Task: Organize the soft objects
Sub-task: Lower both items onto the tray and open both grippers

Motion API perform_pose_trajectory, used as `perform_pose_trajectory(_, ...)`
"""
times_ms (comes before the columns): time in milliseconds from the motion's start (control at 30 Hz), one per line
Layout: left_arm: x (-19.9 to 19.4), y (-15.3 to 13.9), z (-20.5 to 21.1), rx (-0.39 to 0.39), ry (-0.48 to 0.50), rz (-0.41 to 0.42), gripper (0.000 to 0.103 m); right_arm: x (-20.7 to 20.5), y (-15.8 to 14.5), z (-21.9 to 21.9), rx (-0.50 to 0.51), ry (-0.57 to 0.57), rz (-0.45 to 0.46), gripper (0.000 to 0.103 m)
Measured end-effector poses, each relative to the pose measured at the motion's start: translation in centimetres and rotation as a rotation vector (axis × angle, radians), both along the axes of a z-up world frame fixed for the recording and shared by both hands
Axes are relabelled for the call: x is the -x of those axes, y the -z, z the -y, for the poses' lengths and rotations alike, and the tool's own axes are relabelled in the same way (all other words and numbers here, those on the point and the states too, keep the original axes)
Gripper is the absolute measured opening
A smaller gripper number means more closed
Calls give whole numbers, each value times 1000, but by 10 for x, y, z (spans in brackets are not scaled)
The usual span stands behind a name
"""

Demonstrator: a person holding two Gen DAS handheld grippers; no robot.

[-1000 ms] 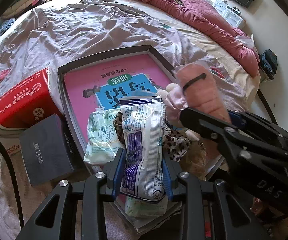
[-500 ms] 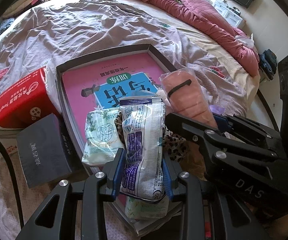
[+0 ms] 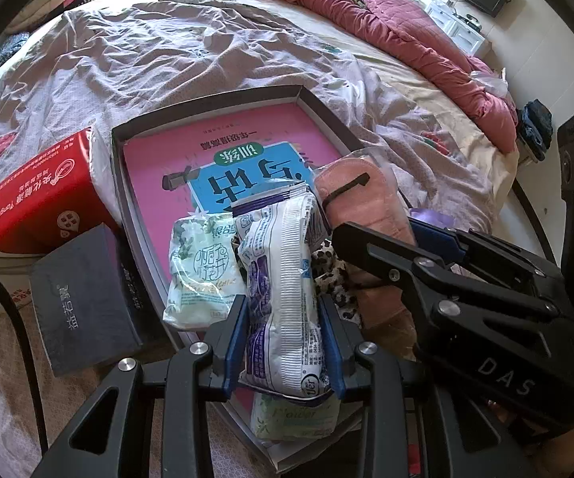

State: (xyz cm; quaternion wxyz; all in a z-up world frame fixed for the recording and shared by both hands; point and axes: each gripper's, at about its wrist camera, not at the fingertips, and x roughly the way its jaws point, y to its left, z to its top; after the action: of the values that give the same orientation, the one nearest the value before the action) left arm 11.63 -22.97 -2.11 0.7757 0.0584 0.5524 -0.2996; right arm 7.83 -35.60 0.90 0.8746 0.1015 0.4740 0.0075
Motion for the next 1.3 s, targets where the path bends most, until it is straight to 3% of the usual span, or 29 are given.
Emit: perform_pose_trajectory(1300,4,-18,-10,12,-42,26,36,21,-32,9,27,33,46,47)
